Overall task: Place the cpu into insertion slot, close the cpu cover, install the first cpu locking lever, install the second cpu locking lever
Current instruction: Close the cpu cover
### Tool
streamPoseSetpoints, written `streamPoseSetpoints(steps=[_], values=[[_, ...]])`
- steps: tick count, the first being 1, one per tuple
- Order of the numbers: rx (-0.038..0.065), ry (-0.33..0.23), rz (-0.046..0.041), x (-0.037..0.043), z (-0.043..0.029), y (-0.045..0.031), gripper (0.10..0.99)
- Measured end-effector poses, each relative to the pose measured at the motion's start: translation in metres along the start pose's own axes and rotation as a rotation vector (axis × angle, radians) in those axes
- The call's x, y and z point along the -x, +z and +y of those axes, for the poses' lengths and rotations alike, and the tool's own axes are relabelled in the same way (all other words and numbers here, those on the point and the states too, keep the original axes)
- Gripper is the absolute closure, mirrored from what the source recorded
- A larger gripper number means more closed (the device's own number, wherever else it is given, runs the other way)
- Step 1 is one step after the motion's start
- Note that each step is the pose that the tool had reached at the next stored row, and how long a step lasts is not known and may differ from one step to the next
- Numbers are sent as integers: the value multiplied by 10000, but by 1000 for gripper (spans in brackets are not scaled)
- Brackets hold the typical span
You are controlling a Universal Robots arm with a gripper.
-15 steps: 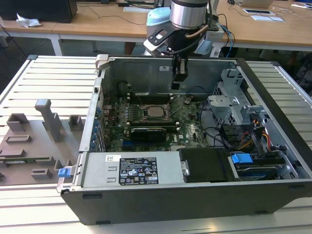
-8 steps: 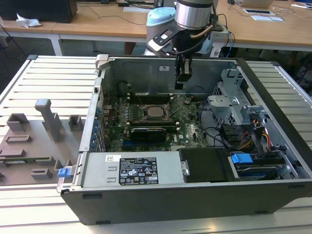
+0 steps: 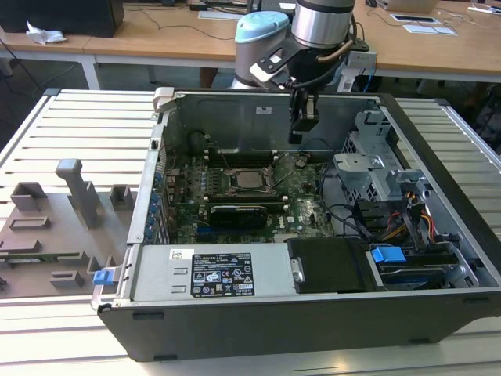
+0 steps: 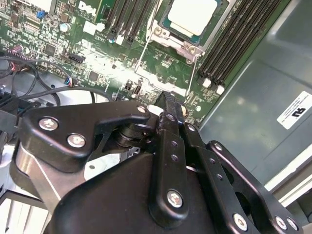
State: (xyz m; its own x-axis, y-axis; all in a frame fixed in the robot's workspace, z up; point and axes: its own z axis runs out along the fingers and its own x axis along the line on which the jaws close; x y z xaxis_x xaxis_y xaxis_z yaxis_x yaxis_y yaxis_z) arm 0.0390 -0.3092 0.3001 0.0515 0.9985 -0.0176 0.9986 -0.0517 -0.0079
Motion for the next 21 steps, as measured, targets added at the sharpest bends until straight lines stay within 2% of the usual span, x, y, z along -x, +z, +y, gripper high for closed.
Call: streamPoseSetpoints(steps=[13, 21], values=[[-23, -1, -1, -6, 111, -1, 980], [-29, 0, -1, -8, 157, -1, 980]])
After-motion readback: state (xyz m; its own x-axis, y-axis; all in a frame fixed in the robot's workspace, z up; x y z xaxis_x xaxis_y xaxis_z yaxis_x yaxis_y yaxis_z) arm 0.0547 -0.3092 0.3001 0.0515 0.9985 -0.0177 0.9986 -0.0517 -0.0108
